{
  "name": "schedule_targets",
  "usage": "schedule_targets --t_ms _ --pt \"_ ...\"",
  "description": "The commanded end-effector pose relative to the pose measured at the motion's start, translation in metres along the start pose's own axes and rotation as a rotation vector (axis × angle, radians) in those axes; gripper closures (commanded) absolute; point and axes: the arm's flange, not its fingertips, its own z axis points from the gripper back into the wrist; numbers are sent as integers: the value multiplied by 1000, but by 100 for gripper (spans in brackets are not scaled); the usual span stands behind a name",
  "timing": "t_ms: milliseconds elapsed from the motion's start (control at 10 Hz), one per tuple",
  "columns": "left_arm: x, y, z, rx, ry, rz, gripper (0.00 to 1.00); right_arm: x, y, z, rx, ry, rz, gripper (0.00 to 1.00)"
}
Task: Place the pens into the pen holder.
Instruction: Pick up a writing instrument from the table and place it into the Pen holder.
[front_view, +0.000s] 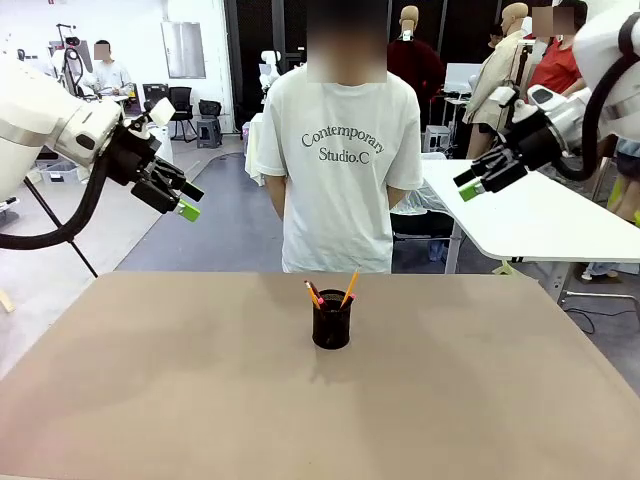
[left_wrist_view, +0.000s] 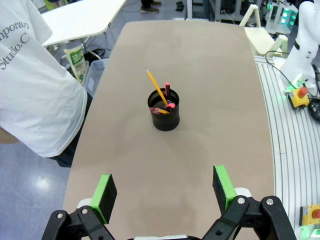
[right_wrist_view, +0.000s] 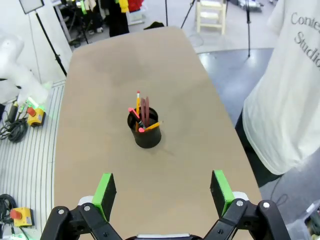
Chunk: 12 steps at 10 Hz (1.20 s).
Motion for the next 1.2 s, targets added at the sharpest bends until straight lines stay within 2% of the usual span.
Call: schedule_targets --t_ms 0,400,1100 --pt "1 0 2 2 5 -5 0 -13 -5 1 38 -53 28 0" --pt "1 0 2 2 5 -5 0 -25 -8 -2 37 -25 8 0" --pt "1 0 2 2 5 -5 0 -25 -8 -2 37 -25 8 0"
